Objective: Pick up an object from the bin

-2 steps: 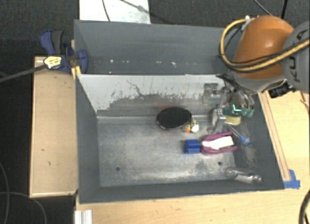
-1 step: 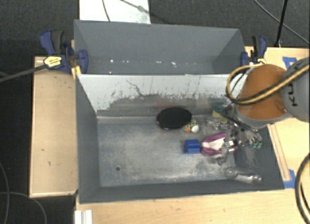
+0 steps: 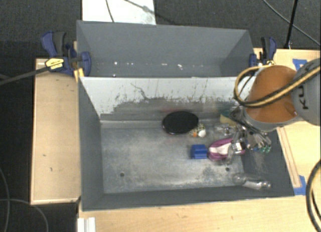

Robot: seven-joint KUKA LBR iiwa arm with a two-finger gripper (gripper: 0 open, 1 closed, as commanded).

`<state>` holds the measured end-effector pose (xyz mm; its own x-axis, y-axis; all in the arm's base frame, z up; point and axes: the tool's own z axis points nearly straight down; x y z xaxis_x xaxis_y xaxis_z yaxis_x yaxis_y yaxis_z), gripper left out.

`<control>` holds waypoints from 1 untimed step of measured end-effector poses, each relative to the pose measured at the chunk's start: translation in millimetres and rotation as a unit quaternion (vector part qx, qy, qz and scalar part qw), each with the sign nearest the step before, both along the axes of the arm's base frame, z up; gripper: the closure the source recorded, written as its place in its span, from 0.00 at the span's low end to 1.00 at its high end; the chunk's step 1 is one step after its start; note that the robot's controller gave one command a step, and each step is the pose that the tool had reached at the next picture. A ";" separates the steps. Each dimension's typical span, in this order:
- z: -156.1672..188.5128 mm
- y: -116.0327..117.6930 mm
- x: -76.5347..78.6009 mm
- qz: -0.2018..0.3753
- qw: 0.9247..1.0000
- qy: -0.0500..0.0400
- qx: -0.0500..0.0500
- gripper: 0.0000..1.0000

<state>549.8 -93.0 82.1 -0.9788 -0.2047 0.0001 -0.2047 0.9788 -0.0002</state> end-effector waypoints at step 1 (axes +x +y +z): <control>116.9 -17.0 -52.8 -0.008 1.000 -0.004 -0.001 1.00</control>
Offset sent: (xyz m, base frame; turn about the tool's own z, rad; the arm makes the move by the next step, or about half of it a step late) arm -0.0537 -0.0157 0.1129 0.0101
